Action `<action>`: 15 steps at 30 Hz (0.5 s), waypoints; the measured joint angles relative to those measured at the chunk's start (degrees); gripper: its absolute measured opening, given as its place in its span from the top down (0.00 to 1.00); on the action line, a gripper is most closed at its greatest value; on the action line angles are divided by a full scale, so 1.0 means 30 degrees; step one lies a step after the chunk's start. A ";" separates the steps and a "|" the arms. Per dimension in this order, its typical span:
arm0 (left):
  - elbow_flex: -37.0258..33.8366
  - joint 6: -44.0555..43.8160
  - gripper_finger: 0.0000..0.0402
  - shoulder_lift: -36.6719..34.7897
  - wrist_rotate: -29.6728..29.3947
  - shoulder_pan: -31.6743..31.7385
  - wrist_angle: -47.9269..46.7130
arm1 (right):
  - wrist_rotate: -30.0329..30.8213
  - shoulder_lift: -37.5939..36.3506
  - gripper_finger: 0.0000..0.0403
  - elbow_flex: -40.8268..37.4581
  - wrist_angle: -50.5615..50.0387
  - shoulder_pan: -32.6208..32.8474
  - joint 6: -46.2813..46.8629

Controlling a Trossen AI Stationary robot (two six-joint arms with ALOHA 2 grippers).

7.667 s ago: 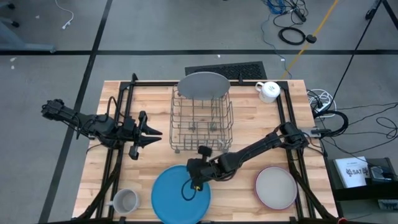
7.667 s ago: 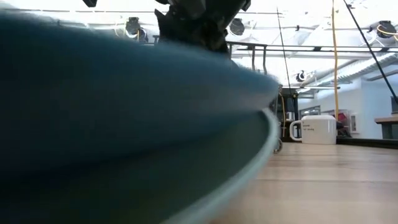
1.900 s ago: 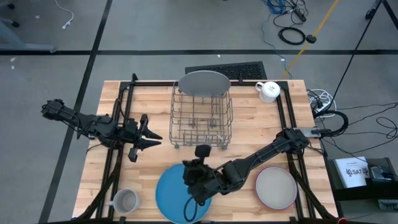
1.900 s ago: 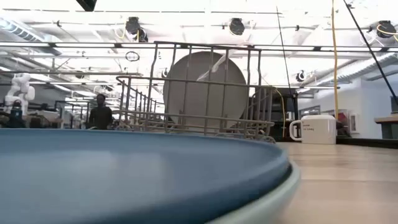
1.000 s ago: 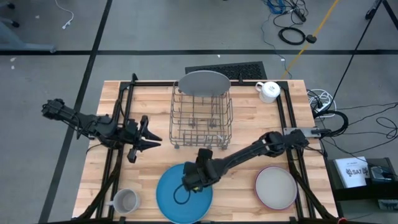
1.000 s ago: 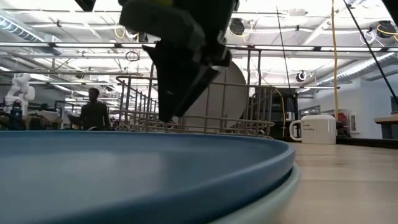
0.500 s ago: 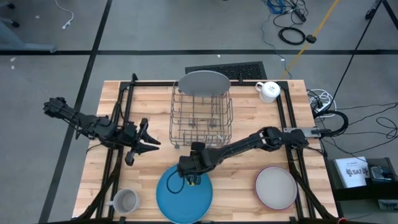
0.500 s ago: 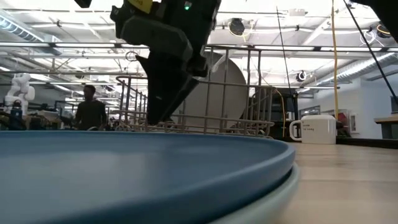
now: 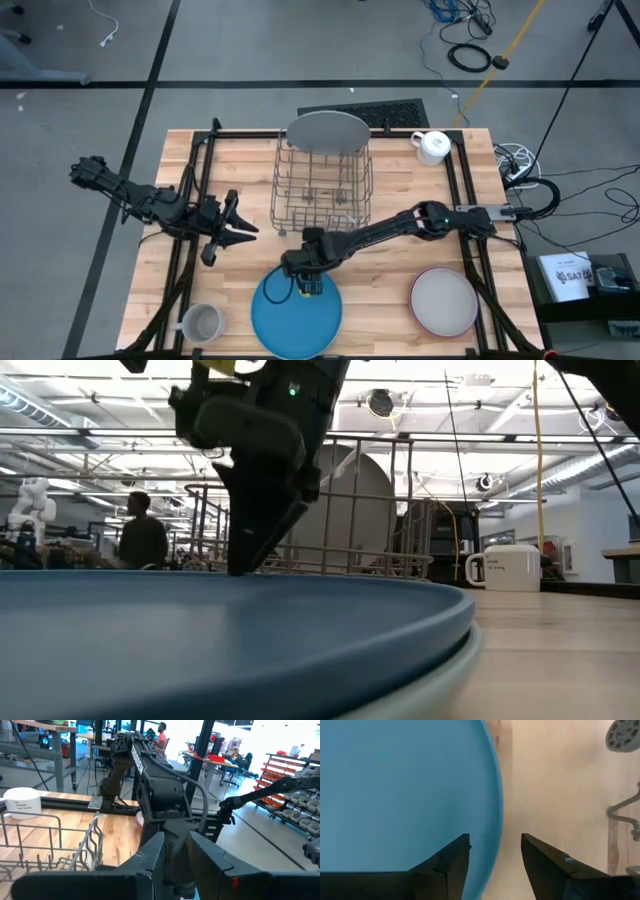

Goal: Sort dishes
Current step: Put the blue plate into the dish rack

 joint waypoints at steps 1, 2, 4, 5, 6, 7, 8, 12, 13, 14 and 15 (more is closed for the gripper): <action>0.0000 0.0000 0.78 0.0000 0.0000 0.0000 0.0000 | -0.0374 0.0099 0.58 0.0000 0.0119 -0.0047 -0.0001; 0.0000 0.0000 0.78 0.0000 0.0000 0.0000 0.0000 | -0.0549 0.0157 0.58 0.0000 0.0189 -0.0055 -0.0001; 0.0000 0.0007 0.78 0.0000 0.0000 0.0007 0.0000 | -0.0539 0.0346 0.58 0.0004 0.0217 -0.0064 0.0051; 0.0000 0.0000 0.78 0.0000 0.0000 0.0000 -0.0007 | -0.0443 0.0427 0.58 0.0007 0.0263 -0.0057 0.0118; 0.0000 0.0001 0.78 0.0000 0.0000 0.0000 -0.0007 | -0.0341 0.0499 0.58 0.0007 0.0189 -0.0057 0.0188; 0.0000 0.0000 0.78 0.0000 0.0000 0.0000 -0.0015 | -0.0162 0.0585 0.59 0.0007 0.0202 -0.0040 0.0217; 0.0000 0.0007 0.78 0.0000 0.0000 0.0000 -0.0007 | -0.0060 0.0623 0.60 0.0007 0.0291 -0.0020 0.0203; 0.0000 0.0017 0.78 0.0000 0.0000 0.0000 -0.0015 | -0.0072 0.0660 0.72 0.0007 0.0460 -0.0050 0.0152; 0.0000 0.0019 0.78 0.0000 0.0000 0.0000 -0.0015 | -0.0038 0.0660 0.75 0.0007 0.0466 -0.0050 0.0152; 0.0000 0.0022 0.78 0.0000 0.0000 0.0000 -0.0022 | 0.0018 0.0660 0.79 0.0007 0.0460 -0.0050 0.0159; 0.0000 0.0022 0.78 0.0000 0.0000 0.0000 -0.0022 | 0.0032 0.0660 0.83 0.0007 0.0466 -0.0050 0.0153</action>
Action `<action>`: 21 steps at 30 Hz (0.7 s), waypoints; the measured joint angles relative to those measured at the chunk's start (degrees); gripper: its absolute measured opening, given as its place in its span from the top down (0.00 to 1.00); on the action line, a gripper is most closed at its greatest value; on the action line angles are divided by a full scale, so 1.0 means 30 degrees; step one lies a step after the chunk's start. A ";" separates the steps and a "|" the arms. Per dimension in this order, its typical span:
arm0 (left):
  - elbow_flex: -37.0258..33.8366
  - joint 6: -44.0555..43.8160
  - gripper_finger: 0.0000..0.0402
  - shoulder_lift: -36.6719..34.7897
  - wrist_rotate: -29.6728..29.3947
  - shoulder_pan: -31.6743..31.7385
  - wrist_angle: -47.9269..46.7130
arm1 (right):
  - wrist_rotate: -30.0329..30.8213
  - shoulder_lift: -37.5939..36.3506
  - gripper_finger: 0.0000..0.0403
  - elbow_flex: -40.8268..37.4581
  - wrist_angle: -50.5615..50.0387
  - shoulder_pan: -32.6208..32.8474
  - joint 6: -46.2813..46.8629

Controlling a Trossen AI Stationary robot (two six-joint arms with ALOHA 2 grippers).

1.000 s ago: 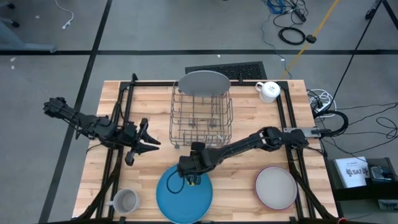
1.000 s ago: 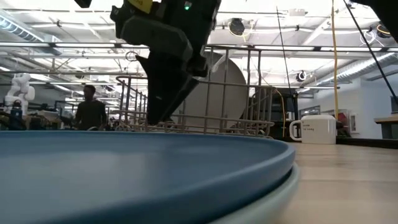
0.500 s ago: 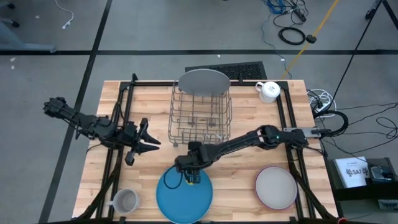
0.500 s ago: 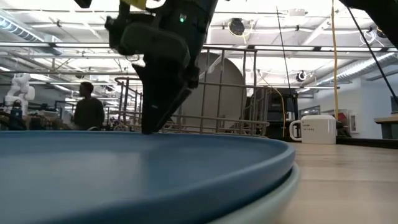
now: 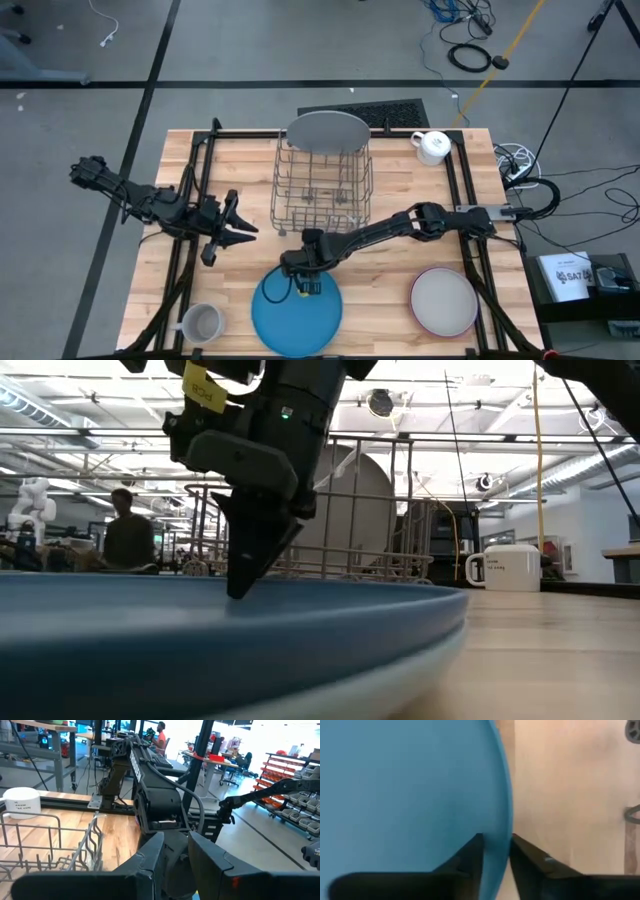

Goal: Sort dishes
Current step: Put the blue plate into the dish rack

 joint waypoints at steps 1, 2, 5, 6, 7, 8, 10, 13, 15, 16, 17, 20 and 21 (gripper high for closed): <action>0.0000 0.0000 0.78 0.0000 0.0000 0.0000 0.0003 | -0.0007 0.0000 0.88 0.0000 0.0026 0.0000 0.0018; 0.0000 0.0000 0.78 -0.0005 0.0000 0.0000 0.0000 | -0.0019 0.0000 0.92 0.0000 0.0071 0.0000 0.0053; 0.0000 0.0007 0.78 0.0000 0.0000 0.0000 0.0000 | 0.0010 -0.0029 0.98 0.0022 0.0207 0.0022 -0.0012; 0.0000 0.0007 0.78 0.0000 0.0000 0.0000 -0.0005 | 0.0068 -0.0029 0.98 0.0022 0.0223 0.0034 -0.0020; 0.0000 0.0007 0.78 0.0000 0.0000 0.0000 -0.0004 | 0.0109 -0.0029 0.98 0.0022 0.0229 0.0043 -0.0023; 0.0000 0.0007 0.78 0.0000 0.0000 0.0000 -0.0007 | 0.0132 -0.0029 0.98 0.0022 0.0226 0.0060 -0.0023; 0.0000 0.0015 0.78 0.0000 0.0000 0.0000 -0.0007 | 0.0145 -0.0029 0.99 0.0022 0.0219 0.0129 -0.0055; 0.0000 0.0015 0.78 0.0000 0.0000 0.0000 -0.0019 | 0.0433 -0.0029 0.99 0.0022 0.0208 0.0247 -0.0157; 0.0000 0.0015 0.78 0.0000 0.0000 0.0000 -0.0082 | 0.0875 -0.0032 1.00 0.0015 0.0193 0.0381 -0.0204; 0.0000 0.0015 0.78 0.0000 0.0000 0.0000 -0.0095 | 0.1038 -0.0066 1.00 0.0007 0.0136 0.0454 -0.0227; 0.0000 0.0015 0.78 0.0000 0.0000 0.0000 -0.0129 | 0.1096 -0.0089 1.00 0.0007 0.0095 0.0511 -0.0227; 0.0000 -0.0010 0.78 0.0000 0.0002 0.0000 -0.0386 | 0.1422 -0.0278 1.00 -0.0029 0.0038 0.0645 -0.0227; 0.0000 -0.0015 0.78 0.0000 -0.0002 0.0000 -0.0515 | 0.1685 -0.0380 1.00 -0.0036 0.0019 0.0711 -0.0238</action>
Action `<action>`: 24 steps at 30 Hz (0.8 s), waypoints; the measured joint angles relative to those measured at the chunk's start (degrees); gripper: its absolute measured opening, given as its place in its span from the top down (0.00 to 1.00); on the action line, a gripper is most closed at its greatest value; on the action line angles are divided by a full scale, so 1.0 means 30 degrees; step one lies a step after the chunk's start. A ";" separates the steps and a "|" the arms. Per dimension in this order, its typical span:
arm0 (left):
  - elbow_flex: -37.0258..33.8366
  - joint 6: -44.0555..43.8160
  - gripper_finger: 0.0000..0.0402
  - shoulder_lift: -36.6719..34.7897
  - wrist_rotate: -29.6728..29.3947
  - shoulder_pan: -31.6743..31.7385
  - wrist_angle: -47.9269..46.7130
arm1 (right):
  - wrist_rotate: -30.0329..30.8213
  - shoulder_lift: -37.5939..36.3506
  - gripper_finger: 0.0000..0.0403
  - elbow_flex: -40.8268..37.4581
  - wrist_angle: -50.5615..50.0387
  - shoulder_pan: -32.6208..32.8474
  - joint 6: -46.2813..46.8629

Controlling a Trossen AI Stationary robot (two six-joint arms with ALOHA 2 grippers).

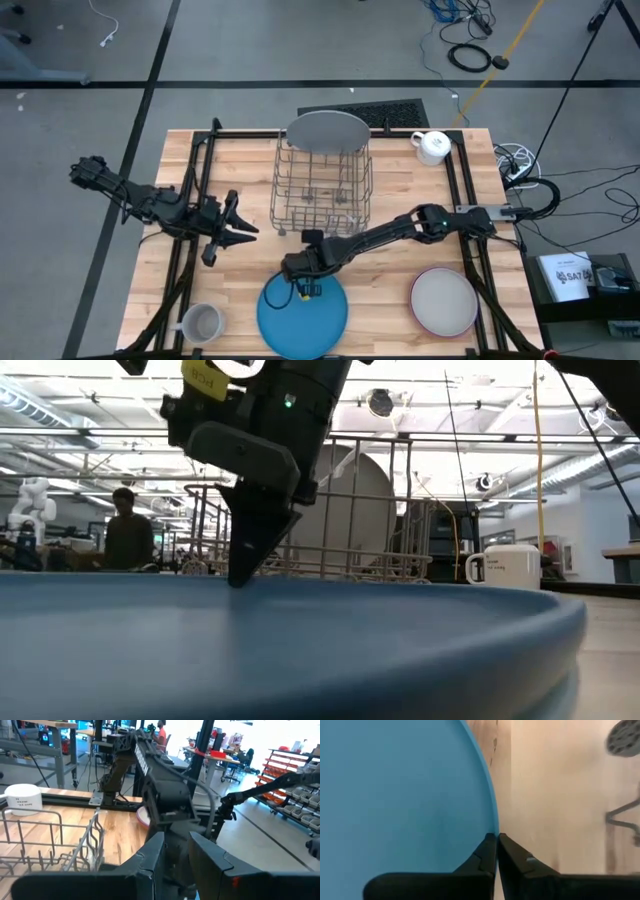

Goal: Sort dishes
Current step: Put the blue plate into the dish rack

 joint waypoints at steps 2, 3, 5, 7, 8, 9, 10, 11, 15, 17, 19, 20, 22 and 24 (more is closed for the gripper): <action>0.0000 0.0000 0.78 0.0007 -0.0034 0.0007 -0.0239 | 0.0448 -0.0270 1.00 -0.0007 -0.0023 0.0113 -0.0048; 0.0000 -0.0007 0.78 0.0007 -0.0034 0.0000 -0.0322 | 0.0644 -0.0432 1.00 -0.0007 -0.0005 0.0145 -0.0062; 0.0000 -0.0014 0.78 0.0007 -0.0041 0.0000 -0.0701 | 0.0921 -0.0612 1.00 -0.0007 -0.0016 0.0217 -0.0072; 0.0000 -0.0214 0.78 0.0029 -0.0064 0.0000 -0.1197 | 0.1260 -0.0710 1.00 -0.0007 -0.0024 0.0248 -0.0074; 0.0000 -0.0449 0.78 0.0029 -0.0113 0.0003 -0.1538 | 0.1322 -0.0759 1.00 -0.0007 -0.0028 0.0267 -0.0085; 0.0000 -0.0575 0.78 0.0033 -0.0243 0.0000 -0.1864 | 0.1348 -0.0827 1.00 -0.0007 -0.0032 0.0280 -0.0108; 0.0000 -0.0775 0.78 0.0044 -0.0426 0.0000 -0.2270 | 0.1451 -0.0884 1.00 -0.0005 0.0000 0.0281 -0.0121; 0.0000 -0.0982 0.78 0.0044 -0.0589 0.0000 -0.2726 | 0.1725 -0.0912 1.00 0.0007 0.0002 0.0309 -0.0120; 0.0000 -0.2335 0.78 0.0220 -0.1501 0.0000 -0.5021 | 0.2184 -0.0983 1.00 0.0007 -0.0063 0.0331 -0.0200; 0.0000 -0.3298 0.78 0.0509 -0.1831 0.0007 -0.6390 | 0.2191 -0.0990 1.00 0.0007 -0.0070 0.0331 -0.0200; -0.0007 -0.4389 0.78 0.0905 -0.1922 0.0007 -0.7469 | 0.2196 -0.0990 1.00 0.0007 -0.0070 0.0331 -0.0200; -0.0007 -0.4930 0.78 0.1149 -0.1912 0.0007 -0.7842 | 0.2205 -0.0990 1.00 0.0007 -0.0070 0.0331 -0.0200; -0.0007 -0.5977 0.78 0.1750 -0.1822 0.0007 -0.8548 | 0.2216 -0.0997 1.00 0.0007 -0.0063 0.0331 -0.0200; -0.0007 -0.6647 0.78 0.2442 -0.1461 0.0007 -0.8799 | 0.2234 -0.0997 1.00 0.0007 -0.0065 0.0331 -0.0200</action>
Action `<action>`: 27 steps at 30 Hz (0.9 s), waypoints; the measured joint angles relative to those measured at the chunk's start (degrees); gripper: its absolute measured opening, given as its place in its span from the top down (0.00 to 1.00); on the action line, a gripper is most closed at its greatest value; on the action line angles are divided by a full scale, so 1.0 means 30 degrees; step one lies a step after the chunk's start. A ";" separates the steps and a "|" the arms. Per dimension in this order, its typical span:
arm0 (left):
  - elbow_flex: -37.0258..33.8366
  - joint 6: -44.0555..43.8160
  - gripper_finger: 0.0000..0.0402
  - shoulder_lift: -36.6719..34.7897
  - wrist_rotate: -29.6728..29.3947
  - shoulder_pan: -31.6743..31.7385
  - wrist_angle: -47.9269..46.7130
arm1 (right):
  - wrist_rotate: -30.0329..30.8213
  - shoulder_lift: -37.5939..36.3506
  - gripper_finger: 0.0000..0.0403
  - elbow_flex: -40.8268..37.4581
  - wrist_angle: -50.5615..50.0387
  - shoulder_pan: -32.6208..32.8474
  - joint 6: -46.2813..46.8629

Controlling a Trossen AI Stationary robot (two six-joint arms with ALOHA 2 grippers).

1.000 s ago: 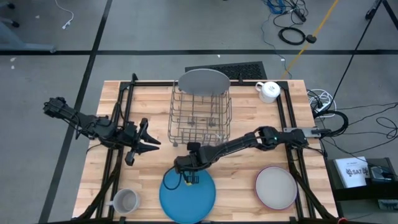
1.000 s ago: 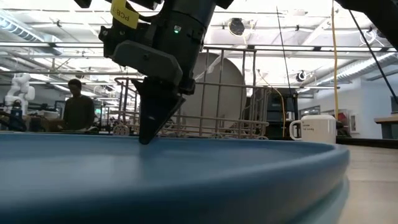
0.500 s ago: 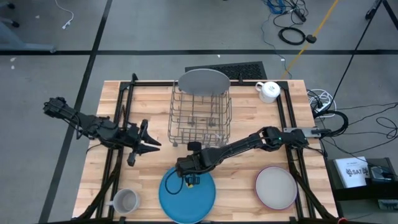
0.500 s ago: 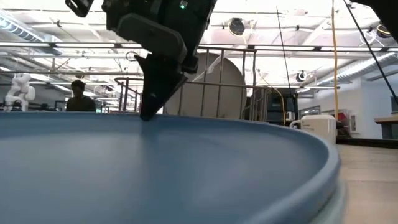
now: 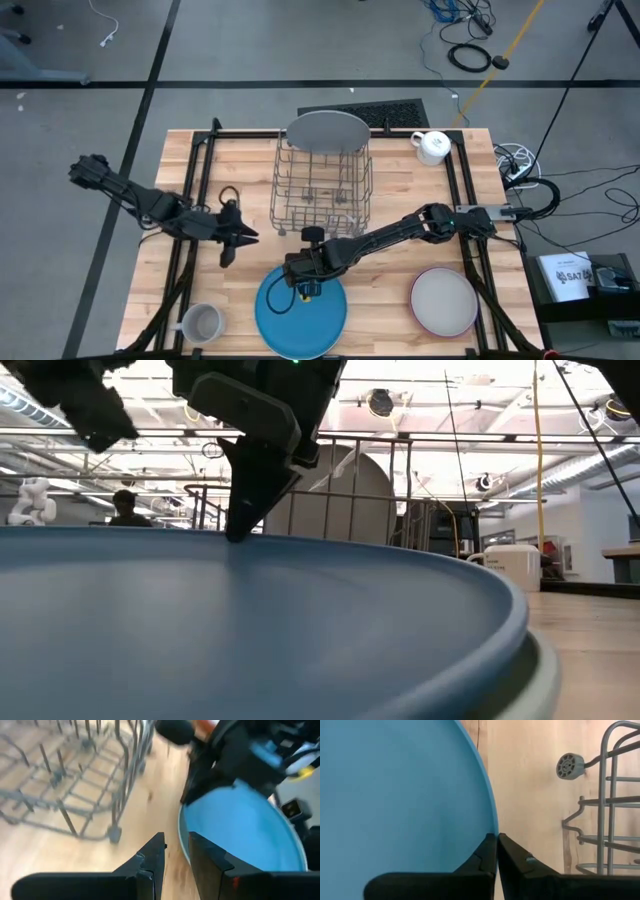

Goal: Sort dishes
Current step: Put the blue plate into the dish rack

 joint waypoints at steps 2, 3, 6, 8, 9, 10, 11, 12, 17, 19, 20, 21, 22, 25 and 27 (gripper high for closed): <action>-0.0007 -0.0645 0.78 0.0776 0.0122 0.0000 0.0039 | 0.0025 -0.0002 1.00 0.0000 0.0002 0.0000 0.0000; -0.0010 -0.0969 0.78 0.1182 0.0115 0.0032 0.0039 | 0.0030 -0.0007 1.00 0.0000 0.0002 -0.0001 0.0001; -0.0015 -0.1835 0.78 0.2535 0.0175 0.0296 0.0047 | 0.0037 -0.0007 1.00 0.0000 0.0002 -0.0007 0.0141; -0.0021 -0.2133 0.76 0.3436 0.0535 0.0498 0.0087 | 0.0047 -0.0007 1.00 0.0000 0.0002 -0.0007 0.0219; -0.0022 -0.2342 0.75 0.3914 0.0684 0.0558 0.0105 | 0.0066 -0.0007 1.00 0.0000 -0.0002 -0.0007 0.0229; -0.0025 -0.2392 0.73 0.4379 0.0965 0.0570 0.0188 | 0.0098 -0.0007 1.00 0.0000 0.0002 -0.0005 0.0235; -0.0029 -0.2509 0.71 0.4853 0.1151 0.0555 0.0390 | 0.0110 -0.0007 1.00 0.0000 0.0002 0.0000 0.0250; -0.0029 -0.2636 0.70 0.5305 0.1211 0.0488 0.0649 | 0.0110 -0.0008 1.00 0.0000 -0.0005 0.0000 0.0270; -0.0036 -0.2744 0.61 0.6728 0.1357 0.0235 0.2843 | 0.0110 -0.0015 1.00 0.0000 0.0002 0.0000 0.0277; -0.0036 -0.2715 0.58 0.6818 0.1812 0.0233 0.3583 | 0.0113 -0.0015 1.00 0.0000 0.0002 0.0000 0.0209; -0.0036 -0.2725 0.57 0.6818 0.2076 0.0233 0.3808 | 0.0113 -0.0015 1.00 0.0007 0.0002 0.0000 0.0103; -0.0036 -0.2783 0.56 0.6818 0.2316 0.0233 0.3965 | 0.0115 -0.0015 1.00 0.0005 0.0002 0.0000 0.0017; -0.0036 -0.2845 0.55 0.6844 0.2553 0.0231 0.4104 | 0.0125 -0.0015 1.00 0.0007 0.0002 0.0000 -0.0024; -0.0036 -0.3341 0.55 0.7261 0.2716 0.0051 0.4276 | 0.0170 -0.0015 1.00 0.0007 0.0010 0.0000 -0.0081; -0.0036 -0.3355 0.55 0.7795 0.3018 -0.0129 0.4686 | 0.0297 -0.0015 1.00 0.0007 0.0006 0.0000 -0.0138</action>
